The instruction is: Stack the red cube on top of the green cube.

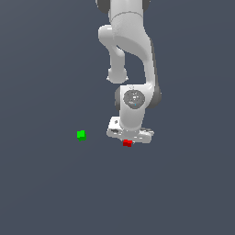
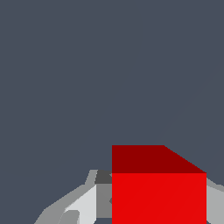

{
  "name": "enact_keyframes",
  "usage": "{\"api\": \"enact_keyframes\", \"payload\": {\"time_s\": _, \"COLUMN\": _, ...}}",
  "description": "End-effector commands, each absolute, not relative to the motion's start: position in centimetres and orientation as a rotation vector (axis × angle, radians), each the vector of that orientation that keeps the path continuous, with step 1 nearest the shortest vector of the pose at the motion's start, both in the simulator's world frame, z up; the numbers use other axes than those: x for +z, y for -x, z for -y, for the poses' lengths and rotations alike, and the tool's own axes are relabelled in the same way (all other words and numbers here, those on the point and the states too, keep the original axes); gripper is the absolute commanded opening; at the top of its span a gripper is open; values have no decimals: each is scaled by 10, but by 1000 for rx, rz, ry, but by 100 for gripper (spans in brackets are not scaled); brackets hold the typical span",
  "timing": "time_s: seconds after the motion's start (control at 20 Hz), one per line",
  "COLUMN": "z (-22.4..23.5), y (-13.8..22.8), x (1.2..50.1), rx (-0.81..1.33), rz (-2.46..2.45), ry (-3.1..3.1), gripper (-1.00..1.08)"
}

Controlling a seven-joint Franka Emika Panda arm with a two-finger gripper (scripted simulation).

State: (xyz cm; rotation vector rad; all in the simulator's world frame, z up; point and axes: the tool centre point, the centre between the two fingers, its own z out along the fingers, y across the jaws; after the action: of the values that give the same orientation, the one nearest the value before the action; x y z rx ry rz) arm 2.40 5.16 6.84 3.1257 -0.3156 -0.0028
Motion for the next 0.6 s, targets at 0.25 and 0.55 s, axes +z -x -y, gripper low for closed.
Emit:
{"api": "enact_keyframes", "payload": {"time_s": 0.25, "z": -51, "y": -24, "x": 112, "rx": 0, "rz": 316, "ry": -3126, "gripper": -100}}
{"api": "enact_keyframes", "payload": {"time_s": 0.55, "z": -51, "y": -25, "x": 119, "rx": 1, "rz": 316, "ry": -3126, "gripper": -100}}
